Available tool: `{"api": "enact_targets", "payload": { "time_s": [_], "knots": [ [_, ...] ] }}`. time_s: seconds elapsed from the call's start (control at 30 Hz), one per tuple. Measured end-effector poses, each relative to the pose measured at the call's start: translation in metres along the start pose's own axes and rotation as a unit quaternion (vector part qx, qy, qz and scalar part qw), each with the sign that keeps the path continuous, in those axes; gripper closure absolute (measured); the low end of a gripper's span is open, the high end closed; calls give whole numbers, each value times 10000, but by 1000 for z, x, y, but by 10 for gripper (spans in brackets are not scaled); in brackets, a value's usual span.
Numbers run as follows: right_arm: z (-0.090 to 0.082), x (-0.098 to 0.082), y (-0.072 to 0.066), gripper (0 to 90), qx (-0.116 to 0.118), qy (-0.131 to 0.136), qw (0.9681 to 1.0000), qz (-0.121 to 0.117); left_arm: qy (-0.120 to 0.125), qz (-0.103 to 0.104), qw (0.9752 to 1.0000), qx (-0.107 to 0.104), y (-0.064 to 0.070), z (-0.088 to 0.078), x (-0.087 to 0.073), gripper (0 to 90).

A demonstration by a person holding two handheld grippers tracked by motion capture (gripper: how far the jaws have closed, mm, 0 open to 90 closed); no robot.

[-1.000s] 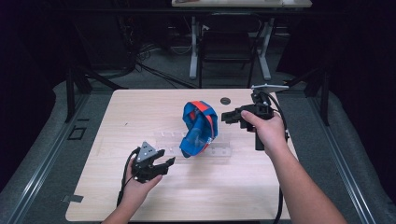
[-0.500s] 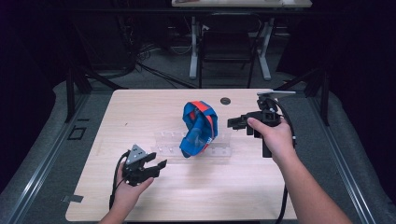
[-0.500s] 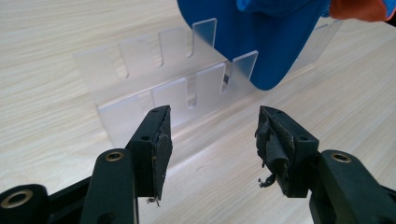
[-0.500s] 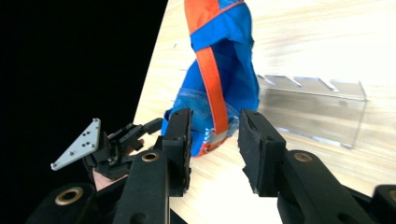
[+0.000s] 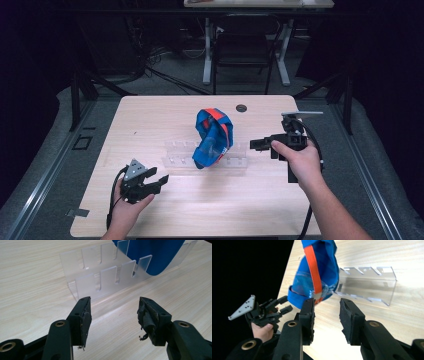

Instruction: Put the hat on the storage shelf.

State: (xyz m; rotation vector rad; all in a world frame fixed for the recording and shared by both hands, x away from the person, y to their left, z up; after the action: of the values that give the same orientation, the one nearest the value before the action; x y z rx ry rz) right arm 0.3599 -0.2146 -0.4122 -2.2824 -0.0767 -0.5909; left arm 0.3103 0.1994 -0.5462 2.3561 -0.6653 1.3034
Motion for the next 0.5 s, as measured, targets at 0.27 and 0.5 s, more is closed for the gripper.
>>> {"api": "enact_targets", "payload": {
  "time_s": [0.27,0.5],
  "knots": [
    [2,-20,15,639,-117,32,9999,13,-30,-93,9999,60,-7,3,-10,446],
    [10,-39,29,606,-321,89,9994,-95,-96,2,9999,66,-8,6,-14,443]
  ]
}}
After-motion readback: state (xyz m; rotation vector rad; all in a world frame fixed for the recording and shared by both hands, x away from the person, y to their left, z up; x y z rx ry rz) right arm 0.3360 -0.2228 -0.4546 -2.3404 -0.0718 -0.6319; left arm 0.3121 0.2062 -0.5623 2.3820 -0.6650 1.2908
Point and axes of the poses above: each handheld gripper's, and its own axes: z roughly forward along the jaws, x roughly out of its top, y roughly to its right, the point moved 2 cm from there along z, roughly forward along the jaws, and after that the axes turned 3 degrees about y, right-handed, at the moved point
